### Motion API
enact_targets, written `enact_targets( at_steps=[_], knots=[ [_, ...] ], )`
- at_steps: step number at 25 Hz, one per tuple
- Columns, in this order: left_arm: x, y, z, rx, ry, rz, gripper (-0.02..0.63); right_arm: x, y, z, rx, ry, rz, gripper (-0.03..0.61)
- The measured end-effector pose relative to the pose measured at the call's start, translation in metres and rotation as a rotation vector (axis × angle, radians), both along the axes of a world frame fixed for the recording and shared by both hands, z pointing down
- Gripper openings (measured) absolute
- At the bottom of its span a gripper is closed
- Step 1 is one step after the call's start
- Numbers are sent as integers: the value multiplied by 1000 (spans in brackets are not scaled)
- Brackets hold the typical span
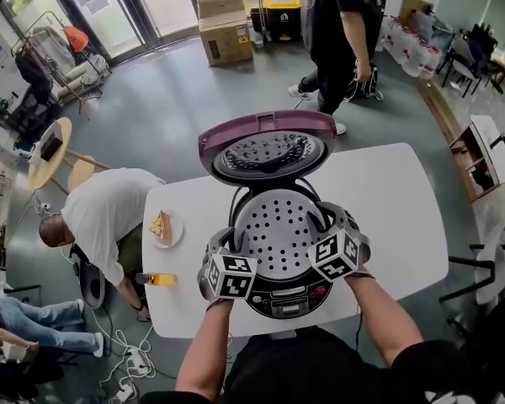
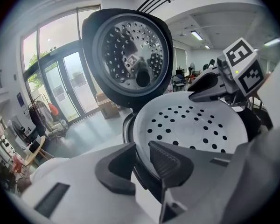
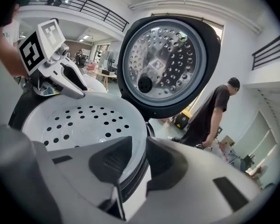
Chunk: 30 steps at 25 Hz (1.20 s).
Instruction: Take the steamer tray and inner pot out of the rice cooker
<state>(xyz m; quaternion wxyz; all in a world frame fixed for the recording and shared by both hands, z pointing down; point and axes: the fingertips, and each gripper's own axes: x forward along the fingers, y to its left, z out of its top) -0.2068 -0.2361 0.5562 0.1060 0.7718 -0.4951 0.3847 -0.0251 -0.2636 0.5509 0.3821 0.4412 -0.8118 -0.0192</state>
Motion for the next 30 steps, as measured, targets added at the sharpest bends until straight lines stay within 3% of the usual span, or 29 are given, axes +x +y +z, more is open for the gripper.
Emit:
enact_targets(
  at_steps=[30],
  knots=[
    [12, 6, -95, 175, 21, 41, 89, 15, 11, -91, 167, -72, 26, 80]
  ],
)
